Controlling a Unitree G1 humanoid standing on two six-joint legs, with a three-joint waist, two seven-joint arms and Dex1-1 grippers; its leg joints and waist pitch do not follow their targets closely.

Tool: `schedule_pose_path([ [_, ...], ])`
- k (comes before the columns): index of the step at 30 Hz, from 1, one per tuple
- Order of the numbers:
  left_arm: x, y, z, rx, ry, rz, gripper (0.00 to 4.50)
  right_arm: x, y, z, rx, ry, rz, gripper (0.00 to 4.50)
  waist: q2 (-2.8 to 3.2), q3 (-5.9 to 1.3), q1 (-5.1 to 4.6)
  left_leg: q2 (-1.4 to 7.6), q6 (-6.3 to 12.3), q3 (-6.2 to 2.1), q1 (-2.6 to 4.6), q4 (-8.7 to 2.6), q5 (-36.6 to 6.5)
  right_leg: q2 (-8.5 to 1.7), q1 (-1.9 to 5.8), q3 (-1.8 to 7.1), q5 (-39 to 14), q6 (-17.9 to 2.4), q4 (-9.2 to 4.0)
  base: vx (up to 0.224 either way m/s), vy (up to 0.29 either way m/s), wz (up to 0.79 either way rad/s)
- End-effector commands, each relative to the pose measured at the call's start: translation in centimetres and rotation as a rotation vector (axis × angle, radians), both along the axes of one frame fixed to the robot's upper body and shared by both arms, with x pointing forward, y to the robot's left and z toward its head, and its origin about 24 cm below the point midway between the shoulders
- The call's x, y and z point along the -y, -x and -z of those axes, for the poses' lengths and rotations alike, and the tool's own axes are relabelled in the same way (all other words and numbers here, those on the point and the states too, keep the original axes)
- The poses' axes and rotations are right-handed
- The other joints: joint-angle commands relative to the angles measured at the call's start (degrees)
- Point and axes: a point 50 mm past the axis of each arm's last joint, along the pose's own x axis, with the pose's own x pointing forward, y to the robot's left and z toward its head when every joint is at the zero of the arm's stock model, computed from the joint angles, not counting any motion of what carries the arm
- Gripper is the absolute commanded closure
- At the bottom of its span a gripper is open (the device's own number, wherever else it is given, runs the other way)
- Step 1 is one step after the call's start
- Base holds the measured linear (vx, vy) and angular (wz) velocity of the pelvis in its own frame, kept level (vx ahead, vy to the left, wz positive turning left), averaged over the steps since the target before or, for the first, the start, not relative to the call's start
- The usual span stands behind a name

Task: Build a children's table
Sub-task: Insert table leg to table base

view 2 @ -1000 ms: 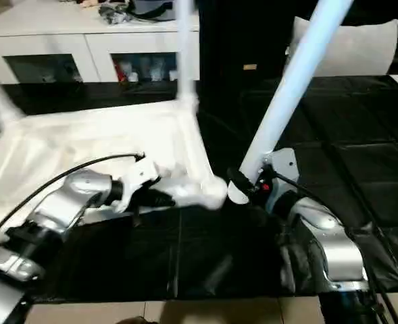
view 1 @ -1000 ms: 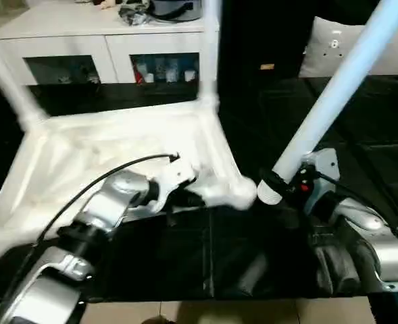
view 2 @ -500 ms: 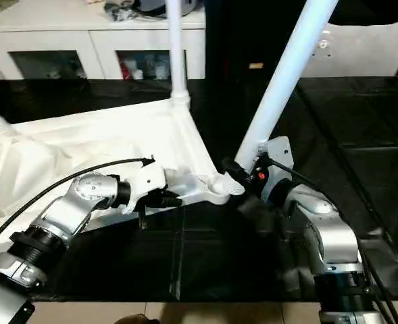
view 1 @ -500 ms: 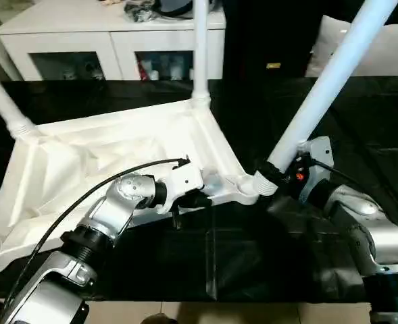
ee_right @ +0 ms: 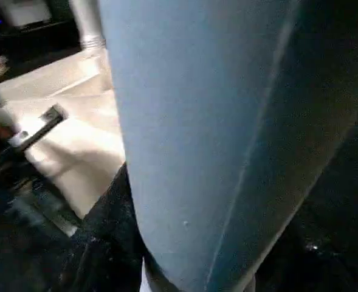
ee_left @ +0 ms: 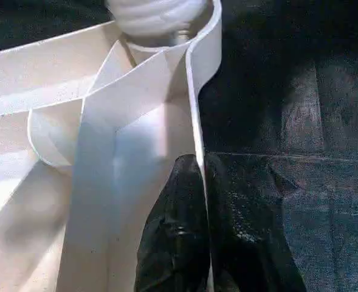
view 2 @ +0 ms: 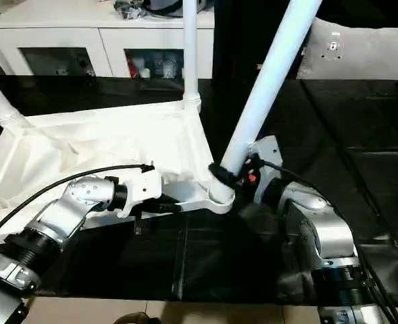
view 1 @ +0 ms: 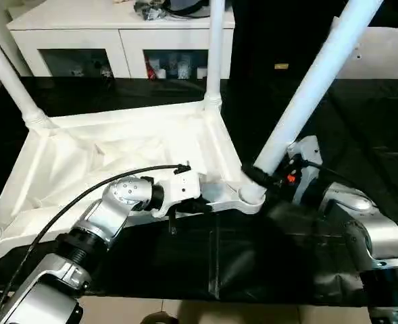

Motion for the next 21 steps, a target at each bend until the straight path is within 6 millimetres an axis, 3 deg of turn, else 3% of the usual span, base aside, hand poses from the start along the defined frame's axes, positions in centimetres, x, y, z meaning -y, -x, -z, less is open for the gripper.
schedule_pose_path([
  [1, 0.1, 0.3, 0.5, -0.005, -0.043, 0.050, 4.50, -0.7, 0.0, -1.0, 0.014, 0.009, -0.078, 2.62, -1.33, -3.82, 0.13, 4.88, 5.44, -1.43, 0.92, -3.73, -3.2, -5.86, 2.40, 2.69, 3.8, -14.4, -3.77, 0.000, 0.000, 0.00],
  [3, 0.0, 0.4, 0.7, -0.026, -0.056, 0.057, 4.50, -0.7, -0.2, -0.8, -0.008, 0.043, -0.102, 2.62, -1.26, -3.78, 0.09, 4.89, 5.20, -1.40, 0.92, -3.72, -3.4, -5.89, 2.33, 2.73, 3.2, -14.4, -3.84, 0.000, 0.000, 0.00],
  [4, -0.1, 0.4, 0.7, -0.029, -0.060, 0.059, 4.50, -0.7, -0.2, -0.7, -0.013, 0.050, -0.107, 2.62, -1.61, -3.74, 0.05, 4.91, 5.12, -1.36, 0.93, -3.78, -3.6, -5.86, 2.34, 2.72, 2.9, -14.4, -3.91, 0.000, 0.000, 0.00],
  [6, -0.2, 0.4, 0.8, -0.053, -0.066, 0.064, 4.50, -0.4, -0.6, -0.3, -0.034, 0.103, -0.103, 2.62, -1.40, -3.71, 0.12, 4.92, 4.76, -1.36, 0.97, -3.78, -3.7, -5.93, 2.25, 2.77, 2.3, -14.4, -3.93, 0.000, 0.000, 0.00],
  [9, -0.3, 0.4, 0.8, -0.073, -0.072, 0.075, 4.50, -0.2, -0.8, 0.3, -0.079, 0.130, -0.103, 2.62, -1.72, -3.77, 0.05, 4.89, 4.07, -1.28, 1.06, -3.81, -3.7, -5.94, 2.31, 2.80, 2.8, -14.8, -3.82, 0.000, 0.000, 0.00],
  [10, -0.3, 0.4, 0.8, -0.075, -0.078, 0.076, 4.50, -0.2, -0.8, 0.5, -0.090, 0.140, -0.110, 2.62, -2.07, -3.78, 0.06, 4.91, 4.21, -1.25, 1.10, -3.83, -3.5, -5.86, 2.34, 2.77, 3.3, -14.9, -3.81, 0.000, 0.000, 0.00],
  [13, -0.5, 0.2, 0.8, -0.081, -0.096, 0.093, 4.50, -0.1, -0.9, 1.0, -0.124, 0.172, -0.127, 2.62, -1.95, -3.79, 0.12, 4.93, 4.41, -1.15, 1.14, -3.72, -3.6, -6.00, 2.24, 2.78, 3.7, -15.2, -3.75, 0.000, 0.000, 0.00],
  [21, -0.1, -0.3, 0.2, -0.065, -0.089, 0.103, 4.50, -0.2, -1.1, 1.5, -0.169, 0.156, -0.164, 2.62, -2.09, -3.64, 0.11, 5.20, 2.18, -0.98, 1.48, -4.15, -7.1, -5.99, 2.19, 2.85, 0.5, -15.0, -4.21, 0.000, 0.000, 0.00],
])
